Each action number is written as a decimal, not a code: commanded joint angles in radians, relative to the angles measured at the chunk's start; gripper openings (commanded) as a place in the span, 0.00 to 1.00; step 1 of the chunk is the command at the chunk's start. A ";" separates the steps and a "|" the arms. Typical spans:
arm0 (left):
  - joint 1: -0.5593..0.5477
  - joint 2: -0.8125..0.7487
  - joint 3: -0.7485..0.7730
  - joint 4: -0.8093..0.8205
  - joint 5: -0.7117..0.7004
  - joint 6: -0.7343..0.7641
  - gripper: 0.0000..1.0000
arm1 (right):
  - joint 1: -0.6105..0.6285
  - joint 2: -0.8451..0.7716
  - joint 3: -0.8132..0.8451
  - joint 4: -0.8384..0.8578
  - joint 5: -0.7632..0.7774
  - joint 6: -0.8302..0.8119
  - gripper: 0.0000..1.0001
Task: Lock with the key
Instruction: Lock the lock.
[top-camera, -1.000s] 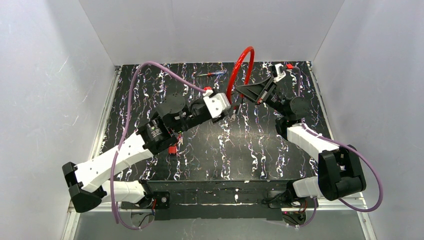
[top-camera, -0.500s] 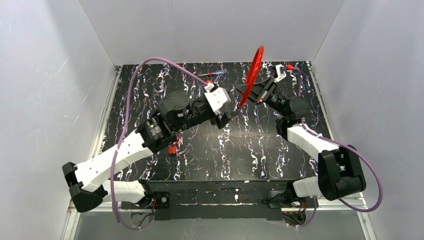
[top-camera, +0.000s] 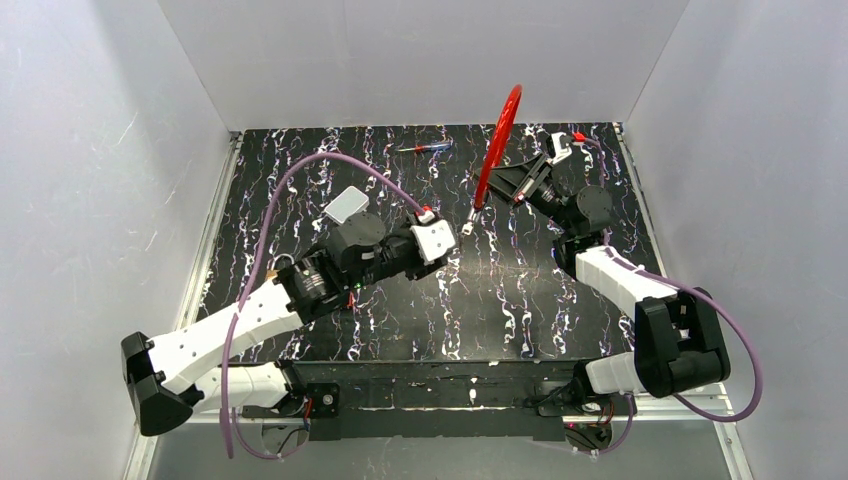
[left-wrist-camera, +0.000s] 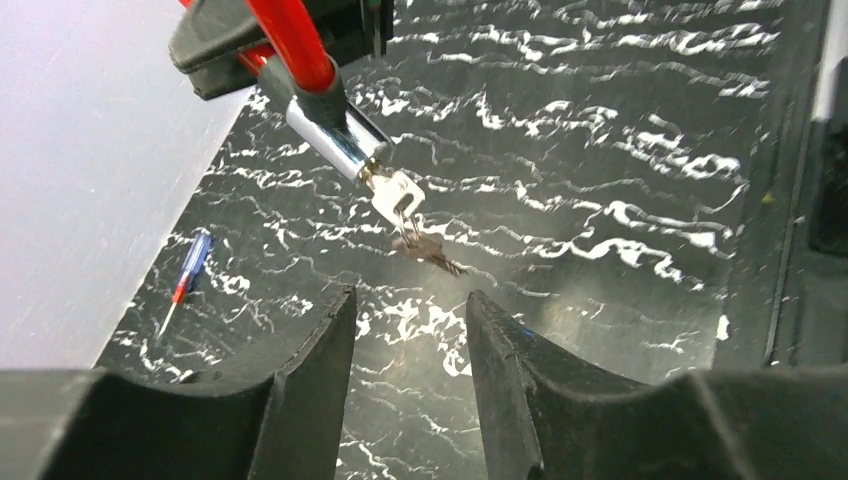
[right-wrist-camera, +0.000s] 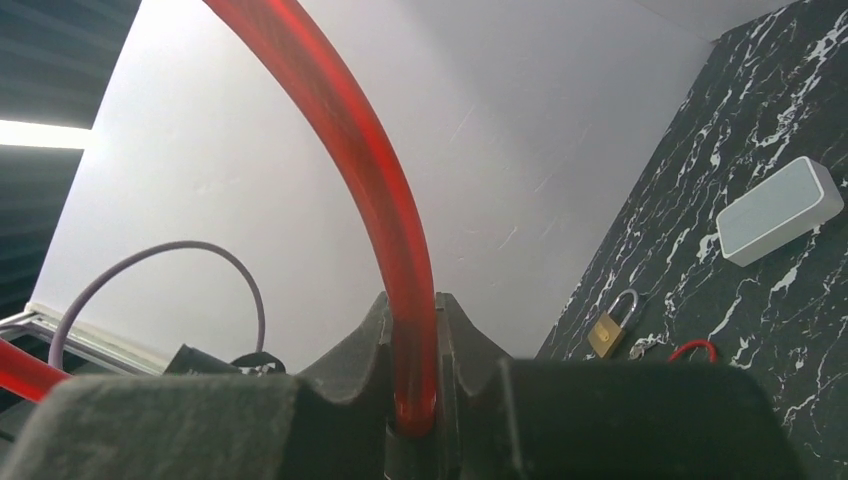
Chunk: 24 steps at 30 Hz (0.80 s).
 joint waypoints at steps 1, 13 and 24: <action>-0.042 -0.003 -0.021 0.039 -0.109 0.094 0.43 | -0.008 0.008 0.042 0.047 0.042 -0.018 0.01; -0.173 0.211 0.104 0.166 -0.451 0.184 0.46 | -0.011 0.038 0.039 0.080 0.082 -0.009 0.01; -0.121 0.271 0.231 -0.024 -0.436 -0.092 0.11 | -0.012 0.010 0.015 0.123 0.083 0.004 0.01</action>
